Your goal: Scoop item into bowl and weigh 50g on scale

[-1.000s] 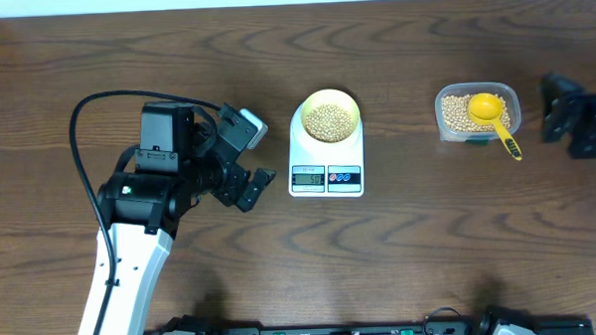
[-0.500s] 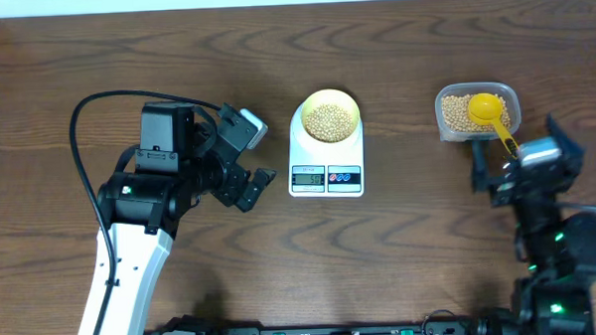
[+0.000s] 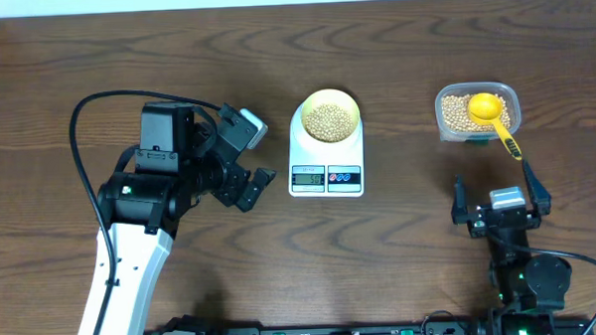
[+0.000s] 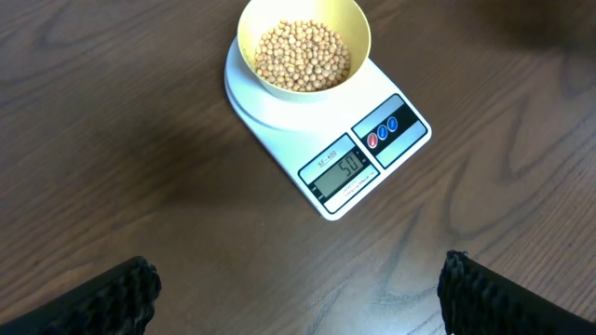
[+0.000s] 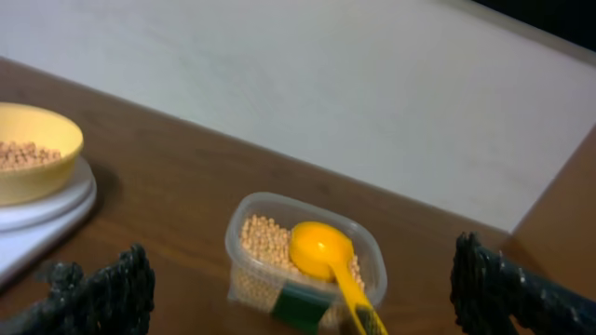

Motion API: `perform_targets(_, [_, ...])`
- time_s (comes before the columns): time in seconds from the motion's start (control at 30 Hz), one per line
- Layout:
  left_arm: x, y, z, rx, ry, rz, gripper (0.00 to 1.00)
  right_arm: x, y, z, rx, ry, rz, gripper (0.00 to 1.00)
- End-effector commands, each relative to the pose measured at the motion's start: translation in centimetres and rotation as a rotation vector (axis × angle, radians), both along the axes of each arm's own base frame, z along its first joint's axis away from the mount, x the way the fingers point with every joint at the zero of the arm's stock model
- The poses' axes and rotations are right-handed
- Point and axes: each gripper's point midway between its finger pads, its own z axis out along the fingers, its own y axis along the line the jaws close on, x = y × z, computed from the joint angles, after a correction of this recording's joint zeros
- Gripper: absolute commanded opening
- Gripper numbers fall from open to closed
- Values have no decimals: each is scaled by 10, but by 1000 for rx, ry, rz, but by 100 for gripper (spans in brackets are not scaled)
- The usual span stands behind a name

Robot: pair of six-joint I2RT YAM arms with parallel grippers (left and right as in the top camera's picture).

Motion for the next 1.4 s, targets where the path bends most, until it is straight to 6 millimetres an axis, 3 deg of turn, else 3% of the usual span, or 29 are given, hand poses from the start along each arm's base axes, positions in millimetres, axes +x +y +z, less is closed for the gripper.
perform_targets(0.0, [0, -1, -2, -2, 3, -15, 98, -3, -4, 0, -12, -14, -22, 99])
perform_targets(0.23, [0, -1, -2, -2, 3, -15, 98, -9, -4, -23, 2, 76, -26, 99])
perform_targets(1.37, [0, -1, -2, -2, 2, -16, 98, -9, -5, -23, 3, 74, -32, 99])
